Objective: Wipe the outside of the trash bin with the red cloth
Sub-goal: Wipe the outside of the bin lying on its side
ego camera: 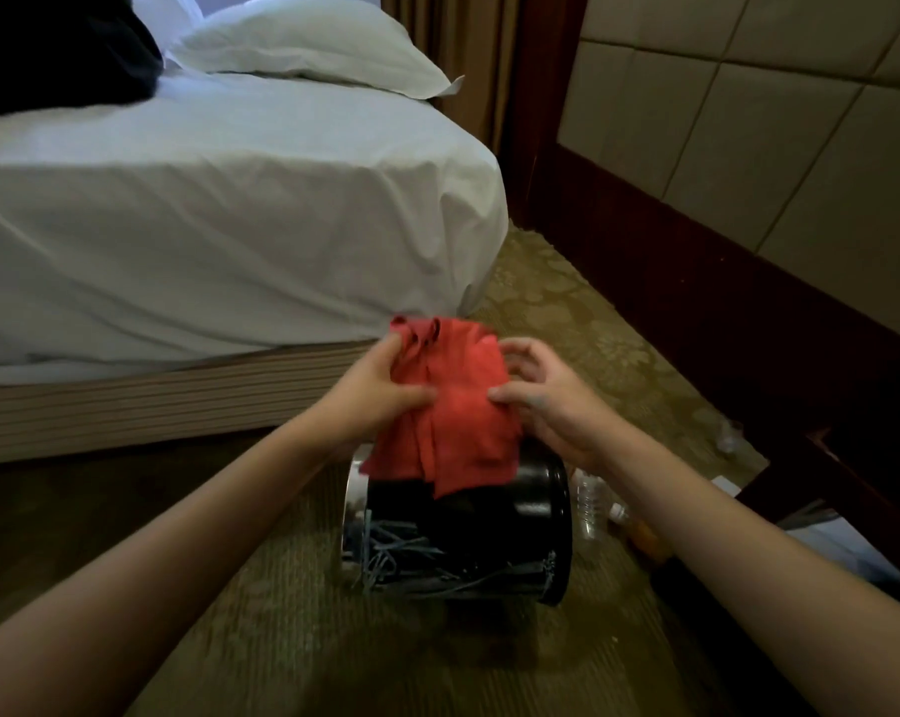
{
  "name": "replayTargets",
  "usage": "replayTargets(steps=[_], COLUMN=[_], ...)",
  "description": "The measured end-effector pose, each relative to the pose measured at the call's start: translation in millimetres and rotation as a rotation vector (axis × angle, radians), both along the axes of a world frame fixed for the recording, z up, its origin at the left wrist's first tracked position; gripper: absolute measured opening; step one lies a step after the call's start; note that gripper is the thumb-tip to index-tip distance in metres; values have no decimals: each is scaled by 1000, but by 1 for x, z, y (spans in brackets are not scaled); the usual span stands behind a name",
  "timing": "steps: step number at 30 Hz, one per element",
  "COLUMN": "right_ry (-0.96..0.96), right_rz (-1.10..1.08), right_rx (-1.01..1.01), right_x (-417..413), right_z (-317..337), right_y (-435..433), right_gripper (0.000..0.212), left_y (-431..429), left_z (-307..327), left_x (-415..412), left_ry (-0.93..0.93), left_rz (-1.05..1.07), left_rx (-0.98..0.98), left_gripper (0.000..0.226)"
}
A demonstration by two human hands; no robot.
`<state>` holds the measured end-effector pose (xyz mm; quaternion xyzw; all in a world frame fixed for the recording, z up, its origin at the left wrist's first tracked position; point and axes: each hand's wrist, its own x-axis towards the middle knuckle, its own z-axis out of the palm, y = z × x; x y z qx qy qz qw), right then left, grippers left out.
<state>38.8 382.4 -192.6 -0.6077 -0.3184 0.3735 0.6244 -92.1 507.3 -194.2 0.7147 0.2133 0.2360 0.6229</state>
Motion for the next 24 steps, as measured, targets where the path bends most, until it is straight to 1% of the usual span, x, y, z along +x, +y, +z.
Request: replayTargets(steps=[1, 2, 3, 4, 5, 7, 10, 12, 13, 14, 16, 18, 21, 22, 24], right_ry=[-128, -274, -382, -424, -394, -300, -373, -411, -390, -347, -242, -98, 157, 207, 231], right_rz=[-17, -53, -95, -138, -172, -240, -236, -163, -133, -115, -86, -11, 120, 153, 205], right_rx=[87, 182, 268, 317, 333, 301, 192, 171, 148, 105, -27, -115, -55, -34, 8], right_x=[3, 6, 8, 9, 9, 8, 8, 8, 9, 12, 15, 18, 25, 27, 29], right_z=[3, 7, 9, 12, 13, 12, 3, -1, -2, -3, -3, -2, 0, 2, 7], right_y=[-3, -6, -6, -6, -4, 0, -1, -4, -5, -6, -8, -10, -15, -16, -19], right_gripper=[43, 46, 50, 52, 51, 39, 31, 24, 20, 17, 19, 23, 24, 27, 26], left_y=[2, 5, 5, 4, 1, -3, -2, 3, 7, 11, 17, 20, 27, 31, 39], left_z=[9, 19, 28, 33, 36, 33, 15, 4, 0, -5, -10, -10, -6, -4, 1], left_x=[-1, 0, 1, 4, 5, 7, 5, 1, -1, -2, -5, -8, -13, -15, -21], left_ry=[-121, -216, -295, -359, -385, -361, -171, -72, -41, -21, -11, -21, -51, -62, -80], left_rz=[19, 42, 60, 79, 98, 126, 137, 72, 41, 19, -32, -91, -210, -259, -369], left_rx=[117, 273, 430, 525, 533, 399, 273, 75, -1, -29, -44, -145, -349, -412, -502], left_gripper=[57, 53, 49, 45, 43, 42, 29, 20, 19, 20, 24, 31, 37, 38, 38])
